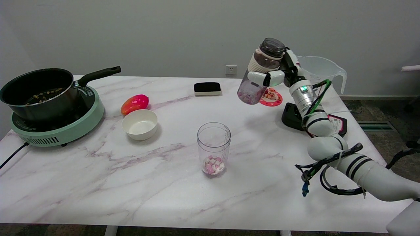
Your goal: Place the bottle onto the table.
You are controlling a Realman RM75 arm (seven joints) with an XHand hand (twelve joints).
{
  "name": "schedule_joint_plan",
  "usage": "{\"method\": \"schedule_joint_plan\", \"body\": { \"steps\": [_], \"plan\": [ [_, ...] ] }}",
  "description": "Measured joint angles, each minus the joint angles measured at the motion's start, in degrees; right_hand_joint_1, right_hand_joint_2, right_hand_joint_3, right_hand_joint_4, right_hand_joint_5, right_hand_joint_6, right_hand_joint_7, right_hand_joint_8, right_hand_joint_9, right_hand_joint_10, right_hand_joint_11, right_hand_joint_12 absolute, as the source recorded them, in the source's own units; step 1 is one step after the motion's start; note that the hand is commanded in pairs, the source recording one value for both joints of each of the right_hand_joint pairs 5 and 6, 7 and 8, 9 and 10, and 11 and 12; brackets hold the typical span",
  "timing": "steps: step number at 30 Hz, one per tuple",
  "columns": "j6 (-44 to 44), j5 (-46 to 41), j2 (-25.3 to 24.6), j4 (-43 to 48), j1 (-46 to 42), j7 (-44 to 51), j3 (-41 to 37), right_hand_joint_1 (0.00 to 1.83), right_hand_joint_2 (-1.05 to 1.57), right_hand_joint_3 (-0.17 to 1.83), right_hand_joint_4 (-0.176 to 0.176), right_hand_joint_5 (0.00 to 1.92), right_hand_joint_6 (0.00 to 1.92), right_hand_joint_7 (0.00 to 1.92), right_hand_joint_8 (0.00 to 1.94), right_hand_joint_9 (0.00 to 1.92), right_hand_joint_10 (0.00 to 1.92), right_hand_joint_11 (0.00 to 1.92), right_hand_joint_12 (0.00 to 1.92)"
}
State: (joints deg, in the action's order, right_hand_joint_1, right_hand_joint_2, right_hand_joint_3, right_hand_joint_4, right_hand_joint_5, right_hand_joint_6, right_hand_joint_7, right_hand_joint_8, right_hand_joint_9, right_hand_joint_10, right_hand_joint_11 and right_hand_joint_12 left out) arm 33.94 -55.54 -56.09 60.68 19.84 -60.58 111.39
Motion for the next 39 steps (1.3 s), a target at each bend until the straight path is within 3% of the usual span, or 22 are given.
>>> {"method": "schedule_joint_plan", "body": {
  "steps": [17,28,39],
  "plan": [
    [0.49,7.31,-2.49,-3.84,4.0,-2.81,5.15,1.54,0.06,1.4,0.0,1.04,1.04,1.2,1.2,1.1,1.1,0.88,0.88],
    [1.94,14.86,-3.85,-5.62,5.26,-3.26,7.39,1.52,0.32,1.15,0.0,1.16,1.16,1.26,1.26,1.18,1.18,0.99,0.99],
    [5.33,21.55,-5.76,-9.08,6.17,-0.43,8.97,1.5,0.45,1.04,0.0,1.2,1.2,1.3,1.3,1.2,1.2,1.02,1.02]
  ]
}}
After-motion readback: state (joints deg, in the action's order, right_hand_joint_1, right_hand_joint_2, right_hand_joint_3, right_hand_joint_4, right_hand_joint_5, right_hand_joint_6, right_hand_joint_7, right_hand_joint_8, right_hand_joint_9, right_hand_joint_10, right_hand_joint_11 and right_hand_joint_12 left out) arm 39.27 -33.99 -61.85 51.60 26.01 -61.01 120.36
